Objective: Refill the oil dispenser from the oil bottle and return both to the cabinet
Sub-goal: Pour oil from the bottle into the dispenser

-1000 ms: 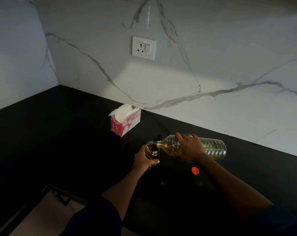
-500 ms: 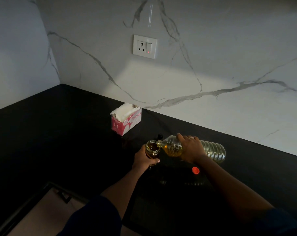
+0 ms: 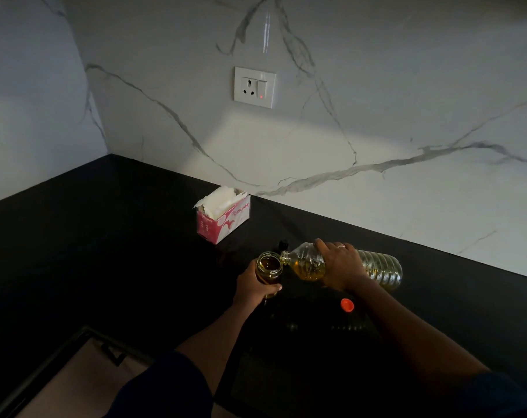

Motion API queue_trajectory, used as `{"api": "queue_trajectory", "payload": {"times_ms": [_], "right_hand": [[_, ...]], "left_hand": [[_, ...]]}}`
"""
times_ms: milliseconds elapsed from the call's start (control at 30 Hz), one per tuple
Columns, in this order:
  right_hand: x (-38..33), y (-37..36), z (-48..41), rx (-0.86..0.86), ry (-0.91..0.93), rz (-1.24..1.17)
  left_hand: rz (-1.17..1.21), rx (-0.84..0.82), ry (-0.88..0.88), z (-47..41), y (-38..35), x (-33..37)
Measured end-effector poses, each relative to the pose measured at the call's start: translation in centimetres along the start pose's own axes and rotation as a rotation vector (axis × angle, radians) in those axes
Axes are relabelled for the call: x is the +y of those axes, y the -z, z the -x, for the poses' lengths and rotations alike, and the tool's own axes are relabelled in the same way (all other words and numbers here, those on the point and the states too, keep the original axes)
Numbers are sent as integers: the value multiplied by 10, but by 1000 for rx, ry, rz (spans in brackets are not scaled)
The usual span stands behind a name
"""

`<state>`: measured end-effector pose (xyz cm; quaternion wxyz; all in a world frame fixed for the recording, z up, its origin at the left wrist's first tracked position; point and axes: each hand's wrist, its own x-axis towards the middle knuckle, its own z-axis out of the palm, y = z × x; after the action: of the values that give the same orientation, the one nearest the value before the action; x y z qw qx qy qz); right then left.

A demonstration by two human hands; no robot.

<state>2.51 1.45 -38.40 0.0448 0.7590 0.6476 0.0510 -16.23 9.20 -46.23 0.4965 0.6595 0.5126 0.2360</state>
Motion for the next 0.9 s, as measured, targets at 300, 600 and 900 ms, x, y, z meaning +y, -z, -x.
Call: {"api": "queue_trajectory", "payload": {"times_ms": [300, 600, 900], "right_hand": [[-3, 3, 3, -20, -11, -31], [10, -1, 3, 13, -106, -123], [12, 26, -8, 251, -334, -549]], "left_hand": [[-18, -8, 14, 0, 1, 2], [-24, -5, 1, -1, 4, -1], [-46, -9, 21, -2, 4, 1]]}}
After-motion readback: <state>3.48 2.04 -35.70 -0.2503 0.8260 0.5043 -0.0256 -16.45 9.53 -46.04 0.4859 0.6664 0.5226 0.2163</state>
